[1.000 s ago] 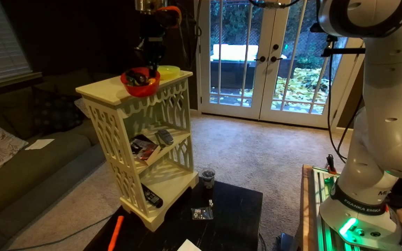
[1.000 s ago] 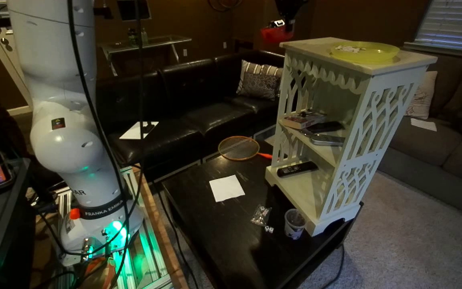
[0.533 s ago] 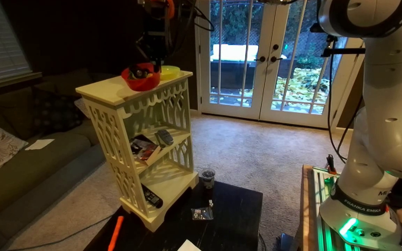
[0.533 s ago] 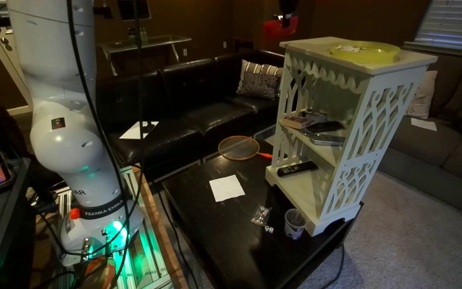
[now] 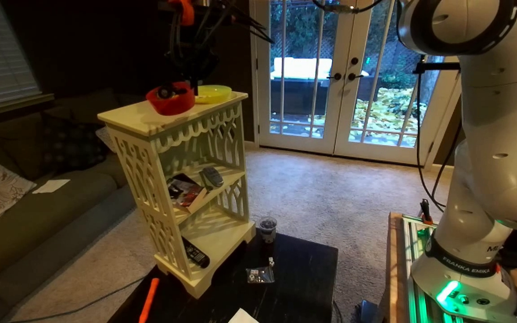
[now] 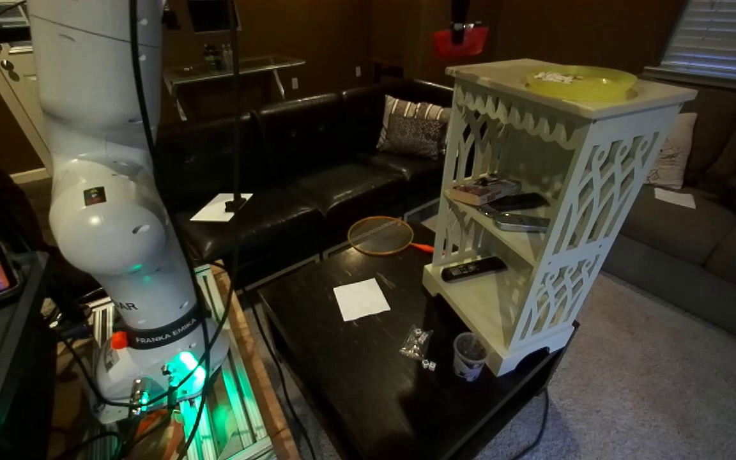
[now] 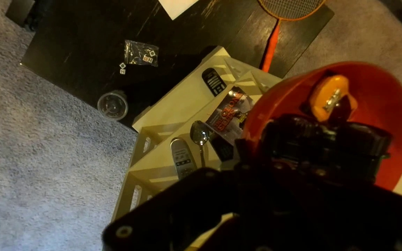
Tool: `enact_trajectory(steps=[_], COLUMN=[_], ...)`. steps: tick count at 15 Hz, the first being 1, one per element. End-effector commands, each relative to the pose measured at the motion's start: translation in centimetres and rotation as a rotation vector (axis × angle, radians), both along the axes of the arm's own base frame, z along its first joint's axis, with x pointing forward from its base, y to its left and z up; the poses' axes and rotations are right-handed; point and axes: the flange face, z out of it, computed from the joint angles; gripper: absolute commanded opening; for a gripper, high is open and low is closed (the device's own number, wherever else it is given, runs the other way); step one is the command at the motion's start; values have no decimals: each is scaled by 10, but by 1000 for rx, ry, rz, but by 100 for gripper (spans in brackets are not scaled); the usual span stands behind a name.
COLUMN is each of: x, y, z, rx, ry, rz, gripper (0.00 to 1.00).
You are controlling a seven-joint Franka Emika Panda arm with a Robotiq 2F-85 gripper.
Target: Place the red bowl on the top shelf
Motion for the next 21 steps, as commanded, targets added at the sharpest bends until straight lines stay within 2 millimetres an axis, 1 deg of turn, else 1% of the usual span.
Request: enact_trajectory(steps=[1, 2, 7, 11, 13, 15, 18, 20, 21], x=[2, 4, 17, 33, 43, 51, 60, 63, 64], y=[0, 0, -11, -14, -9, -6, -3, -4, -5], z=[-1, -1, -7, -3, -9, -20, -35, -41, -41], rx=[3, 4, 100, 160, 150, 134, 114, 102, 98], ry=[-1, -2, -9, -94, -146, -162, -154, -150, -148], rz=[-17, -28, -287, -448, -501, -532, -575, -615, -632], gripper=[4, 1, 1, 1, 1, 1, 1, 1, 29])
